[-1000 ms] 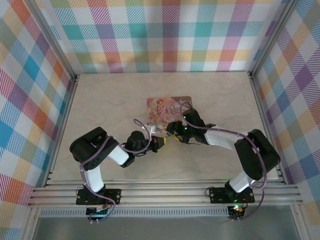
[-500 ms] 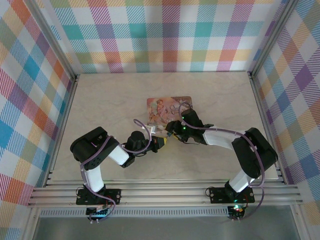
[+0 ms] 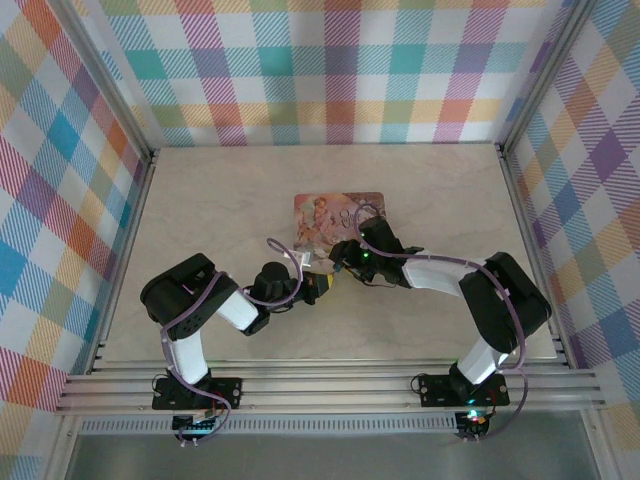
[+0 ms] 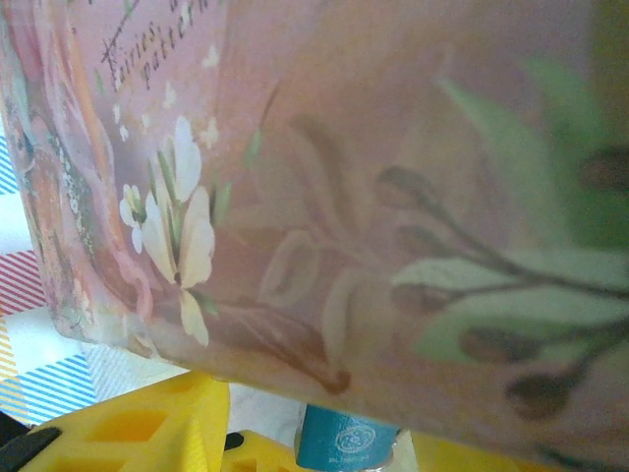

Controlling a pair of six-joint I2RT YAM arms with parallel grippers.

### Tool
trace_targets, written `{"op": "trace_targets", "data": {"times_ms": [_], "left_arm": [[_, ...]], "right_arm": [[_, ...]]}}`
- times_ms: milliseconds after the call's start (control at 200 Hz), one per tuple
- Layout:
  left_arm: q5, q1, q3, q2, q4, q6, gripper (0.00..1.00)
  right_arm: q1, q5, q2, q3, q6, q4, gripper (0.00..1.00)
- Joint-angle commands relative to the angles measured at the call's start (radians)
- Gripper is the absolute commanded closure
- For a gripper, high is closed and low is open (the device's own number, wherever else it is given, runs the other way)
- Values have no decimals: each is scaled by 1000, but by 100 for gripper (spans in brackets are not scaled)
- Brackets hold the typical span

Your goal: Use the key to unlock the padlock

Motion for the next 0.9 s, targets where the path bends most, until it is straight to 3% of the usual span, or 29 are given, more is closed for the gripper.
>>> {"op": "trace_targets", "data": {"times_ms": [0,280,695,895], "left_arm": [[-3,-13,9,3,62,-10,100],[-3,-13,8,0,66,-12,100],[-5,-13,0,-7,67,-11,100],[-6,-13,-2,-15,61,-9,100]], "right_arm": [[12,3,29,-48,48,-113,48],[30,23,41,-60,51,-93,51],[44,41,39,-66,45,-87,74],[44,49,18,-70,33,-97,90]]}}
